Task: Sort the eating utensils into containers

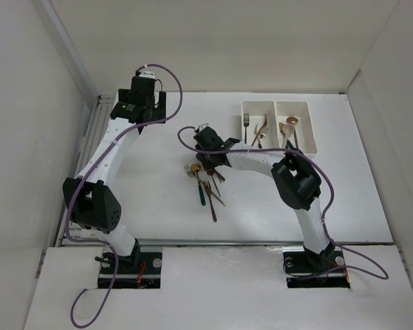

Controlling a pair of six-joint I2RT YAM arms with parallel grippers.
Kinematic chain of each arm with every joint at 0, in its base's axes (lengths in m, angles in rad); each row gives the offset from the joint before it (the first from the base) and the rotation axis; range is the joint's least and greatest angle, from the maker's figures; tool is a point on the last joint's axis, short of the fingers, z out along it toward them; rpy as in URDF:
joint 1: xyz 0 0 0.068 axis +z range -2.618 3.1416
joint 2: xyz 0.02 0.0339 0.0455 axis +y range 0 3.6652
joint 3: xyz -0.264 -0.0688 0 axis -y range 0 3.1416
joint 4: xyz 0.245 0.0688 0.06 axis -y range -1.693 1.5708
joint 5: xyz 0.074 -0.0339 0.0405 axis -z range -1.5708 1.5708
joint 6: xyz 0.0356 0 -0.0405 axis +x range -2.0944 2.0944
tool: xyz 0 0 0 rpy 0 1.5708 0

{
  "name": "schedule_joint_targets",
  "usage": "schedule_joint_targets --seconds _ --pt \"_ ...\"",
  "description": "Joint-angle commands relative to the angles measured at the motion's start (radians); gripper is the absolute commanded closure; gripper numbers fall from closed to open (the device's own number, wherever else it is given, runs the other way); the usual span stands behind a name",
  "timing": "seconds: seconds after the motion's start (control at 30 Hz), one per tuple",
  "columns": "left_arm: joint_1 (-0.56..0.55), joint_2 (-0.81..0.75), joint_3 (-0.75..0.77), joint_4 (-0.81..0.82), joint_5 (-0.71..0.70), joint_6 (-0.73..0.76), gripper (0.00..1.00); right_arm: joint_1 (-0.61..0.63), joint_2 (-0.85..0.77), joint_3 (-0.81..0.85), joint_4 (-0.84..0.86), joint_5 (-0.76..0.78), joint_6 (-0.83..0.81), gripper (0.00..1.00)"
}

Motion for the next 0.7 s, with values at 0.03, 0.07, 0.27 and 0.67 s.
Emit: schedule_joint_targets --seconds 0.03,0.07,0.27,0.67 --pt "0.003 -0.048 -0.007 0.018 -0.013 0.005 0.0 0.001 -0.028 -0.045 0.002 -0.032 0.026 0.63" --pt "0.003 -0.048 -0.007 0.018 -0.013 0.005 0.0 0.001 -0.028 -0.045 -0.008 -0.032 0.027 0.63" --pt "0.003 -0.048 -0.007 0.018 -0.013 0.005 0.0 0.001 -0.057 -0.078 0.002 -0.032 0.036 0.8" --pt "0.003 -0.048 -0.007 0.018 0.005 0.005 0.0 0.001 -0.208 -0.114 -0.009 0.009 0.017 1.0"
